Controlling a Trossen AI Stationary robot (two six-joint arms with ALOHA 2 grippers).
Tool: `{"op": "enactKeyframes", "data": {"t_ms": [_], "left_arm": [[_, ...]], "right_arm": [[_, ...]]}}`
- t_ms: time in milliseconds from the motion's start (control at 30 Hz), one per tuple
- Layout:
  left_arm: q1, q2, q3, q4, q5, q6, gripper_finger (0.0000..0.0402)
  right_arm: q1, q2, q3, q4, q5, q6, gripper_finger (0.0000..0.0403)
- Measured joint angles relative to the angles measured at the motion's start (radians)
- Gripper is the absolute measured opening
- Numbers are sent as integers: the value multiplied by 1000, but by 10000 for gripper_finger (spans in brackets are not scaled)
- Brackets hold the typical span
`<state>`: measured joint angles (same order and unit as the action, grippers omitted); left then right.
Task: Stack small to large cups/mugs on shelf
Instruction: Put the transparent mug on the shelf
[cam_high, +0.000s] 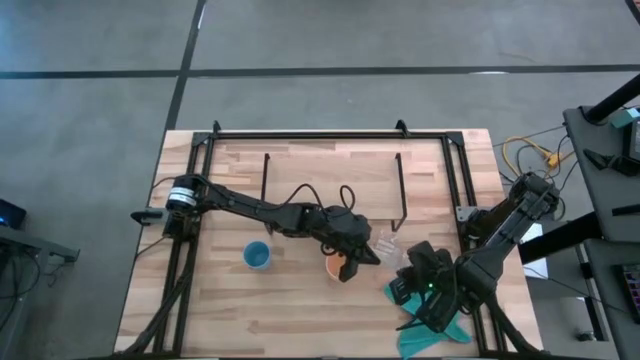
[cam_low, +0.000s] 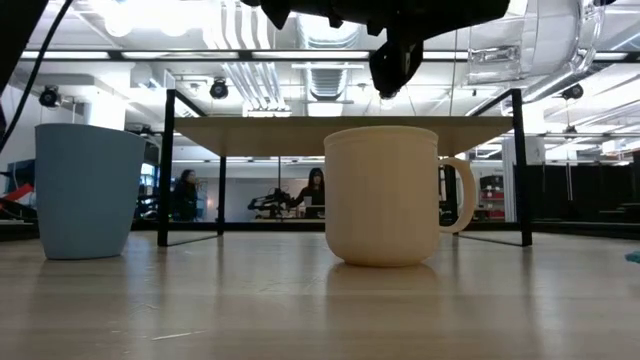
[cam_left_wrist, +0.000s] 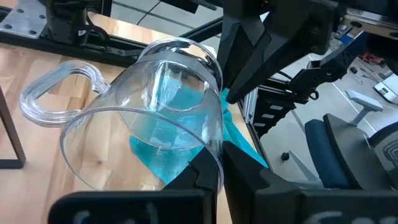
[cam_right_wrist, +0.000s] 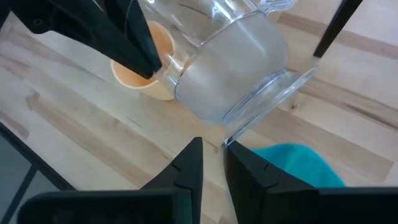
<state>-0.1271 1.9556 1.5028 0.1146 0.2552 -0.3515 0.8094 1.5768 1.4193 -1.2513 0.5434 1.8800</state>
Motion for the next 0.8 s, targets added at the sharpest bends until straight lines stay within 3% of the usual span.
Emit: {"op": "enactKeyframes", "data": {"t_ms": [333, 500, 800], "left_arm": [[11, -6, -3, -26, -7, 6, 0], [19, -24, -5, -121, -11, 24, 0], [17, -121, -5, -175, -5, 21, 0]], "right_arm": [[1, 0, 1, 6, -7, 1, 101], [2, 0, 4, 26, -28, -9, 98], [1, -2, 44, 27, -27, -188, 83]]}}
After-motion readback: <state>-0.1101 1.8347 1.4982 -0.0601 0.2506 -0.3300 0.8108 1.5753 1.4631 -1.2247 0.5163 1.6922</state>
